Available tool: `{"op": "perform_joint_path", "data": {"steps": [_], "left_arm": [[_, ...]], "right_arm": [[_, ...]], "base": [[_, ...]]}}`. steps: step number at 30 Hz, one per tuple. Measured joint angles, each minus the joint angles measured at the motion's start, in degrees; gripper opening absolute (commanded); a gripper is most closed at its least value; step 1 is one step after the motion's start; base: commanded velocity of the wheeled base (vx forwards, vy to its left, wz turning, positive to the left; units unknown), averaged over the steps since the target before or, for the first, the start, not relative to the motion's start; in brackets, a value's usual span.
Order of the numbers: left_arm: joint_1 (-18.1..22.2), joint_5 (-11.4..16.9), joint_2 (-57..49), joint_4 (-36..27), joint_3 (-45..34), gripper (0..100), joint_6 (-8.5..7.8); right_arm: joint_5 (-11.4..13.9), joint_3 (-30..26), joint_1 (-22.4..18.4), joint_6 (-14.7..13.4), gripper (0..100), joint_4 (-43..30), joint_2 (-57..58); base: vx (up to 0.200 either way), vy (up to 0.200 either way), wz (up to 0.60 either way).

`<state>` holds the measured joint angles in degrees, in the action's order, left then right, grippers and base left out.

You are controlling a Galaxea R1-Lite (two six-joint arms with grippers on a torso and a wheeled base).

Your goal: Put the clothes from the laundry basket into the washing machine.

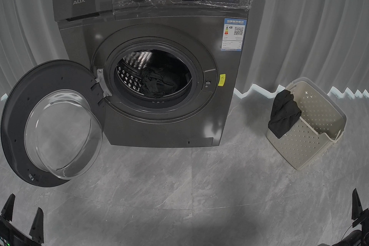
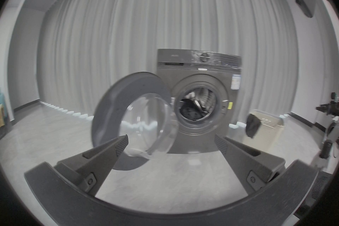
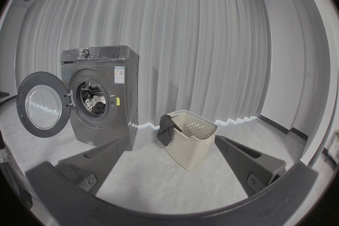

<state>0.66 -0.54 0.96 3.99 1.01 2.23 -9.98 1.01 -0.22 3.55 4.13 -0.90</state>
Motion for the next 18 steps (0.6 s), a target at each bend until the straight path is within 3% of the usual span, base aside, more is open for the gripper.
{"op": "perform_joint_path", "data": {"steps": [3, 6, 8, 13, 15, 18], "left_arm": [[-0.2, 6.4, -0.1, -0.3, 0.0, 100, 0.15], [-0.2, 9.4, -0.2, -0.5, 0.0, 100, 0.77], [-0.3, 9.0, -0.2, -0.8, 0.0, 100, 1.21], [-0.4, 3.3, -0.3, -1.1, 0.0, 100, 1.67], [-0.4, 3.4, -0.3, -1.2, 0.0, 100, 1.62], [-0.4, 6.7, -0.3, -1.3, 0.0, 100, 1.68]], "right_arm": [[0.9, 0.0, 0.0, -1.5, 100, -0.1, 0.1], [1.9, 0.0, 0.0, -2.1, 100, -0.2, 0.2], [3.1, 0.0, 0.0, -2.3, 100, -0.3, 0.2], [6.5, 0.0, 0.0, -1.0, 100, -0.6, 0.2], [8.2, 0.0, 0.0, -0.2, 100, -1.0, 0.2], [10.7, 0.0, 0.0, 0.2, 100, -2.1, 0.2]], "base": [[0.0, 0.0, 0.0], [0.0, 0.0, 0.0], [0.0, 0.0, 0.0], [0.0, 0.0, 0.0], [0.0, 0.0, 0.0], [0.0, 0.0, 0.0]]}}
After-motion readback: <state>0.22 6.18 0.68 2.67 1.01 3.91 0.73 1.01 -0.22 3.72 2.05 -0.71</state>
